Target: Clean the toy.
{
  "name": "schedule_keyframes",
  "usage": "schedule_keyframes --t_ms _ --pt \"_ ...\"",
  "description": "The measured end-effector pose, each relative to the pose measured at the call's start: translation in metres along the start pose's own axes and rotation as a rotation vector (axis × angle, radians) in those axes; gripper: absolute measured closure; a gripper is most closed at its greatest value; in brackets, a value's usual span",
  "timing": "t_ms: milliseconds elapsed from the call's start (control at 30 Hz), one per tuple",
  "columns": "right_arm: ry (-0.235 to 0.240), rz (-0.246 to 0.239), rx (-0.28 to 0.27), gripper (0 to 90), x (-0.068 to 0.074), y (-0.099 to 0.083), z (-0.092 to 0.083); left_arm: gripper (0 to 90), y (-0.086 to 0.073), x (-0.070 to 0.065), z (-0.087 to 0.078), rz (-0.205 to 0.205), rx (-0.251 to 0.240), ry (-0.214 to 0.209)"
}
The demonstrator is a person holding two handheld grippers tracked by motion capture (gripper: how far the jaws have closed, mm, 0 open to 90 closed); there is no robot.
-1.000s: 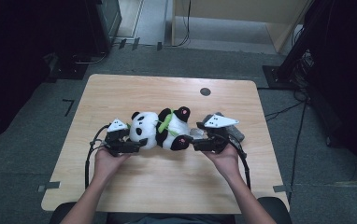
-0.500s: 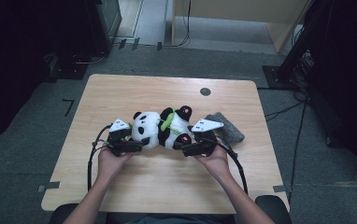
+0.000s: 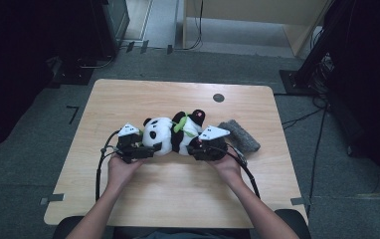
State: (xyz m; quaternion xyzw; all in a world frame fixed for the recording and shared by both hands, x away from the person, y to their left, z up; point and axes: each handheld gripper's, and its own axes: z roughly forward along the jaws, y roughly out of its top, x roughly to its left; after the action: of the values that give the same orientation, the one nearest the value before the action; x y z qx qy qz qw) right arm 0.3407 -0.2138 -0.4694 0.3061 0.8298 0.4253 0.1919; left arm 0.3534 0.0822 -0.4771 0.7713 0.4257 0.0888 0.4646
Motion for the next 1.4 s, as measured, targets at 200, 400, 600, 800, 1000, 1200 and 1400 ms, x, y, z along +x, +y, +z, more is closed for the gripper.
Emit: schedule_keyframes --t_ms 200,400,600,800,1000,1200,1400 --pt "0.045 0.078 0.028 55.0 -0.014 0.010 -0.009 16.0 0.004 0.001 -0.005 0.041 -0.044 -0.020" --pt "0.060 0.115 0.036 56.1 -0.023 0.020 -0.022 16.2 0.004 0.002 -0.018 0.095 -0.073 -0.031" --pt "0.067 0.169 0.021 56.3 -0.032 0.024 -0.039 17.7 -0.006 0.007 -0.024 0.089 -0.066 -0.072" --pt "0.102 0.208 -0.021 56.2 -0.034 0.028 -0.051 17.8 -0.010 -0.002 -0.019 0.164 -0.060 -0.106" --pt "0.187 0.204 -0.038 57.3 -0.023 0.033 -0.054 13.2 -0.010 -0.005 -0.014 0.218 -0.085 -0.140" --pt "0.221 0.232 -0.035 58.5 -0.018 0.031 -0.048 5.4 -0.008 -0.012 -0.002 0.204 -0.042 -0.096" --pt "0.205 0.214 -0.028 58.2 -0.012 0.031 -0.045 30.9 -0.008 -0.010 -0.007 0.196 -0.037 -0.074"
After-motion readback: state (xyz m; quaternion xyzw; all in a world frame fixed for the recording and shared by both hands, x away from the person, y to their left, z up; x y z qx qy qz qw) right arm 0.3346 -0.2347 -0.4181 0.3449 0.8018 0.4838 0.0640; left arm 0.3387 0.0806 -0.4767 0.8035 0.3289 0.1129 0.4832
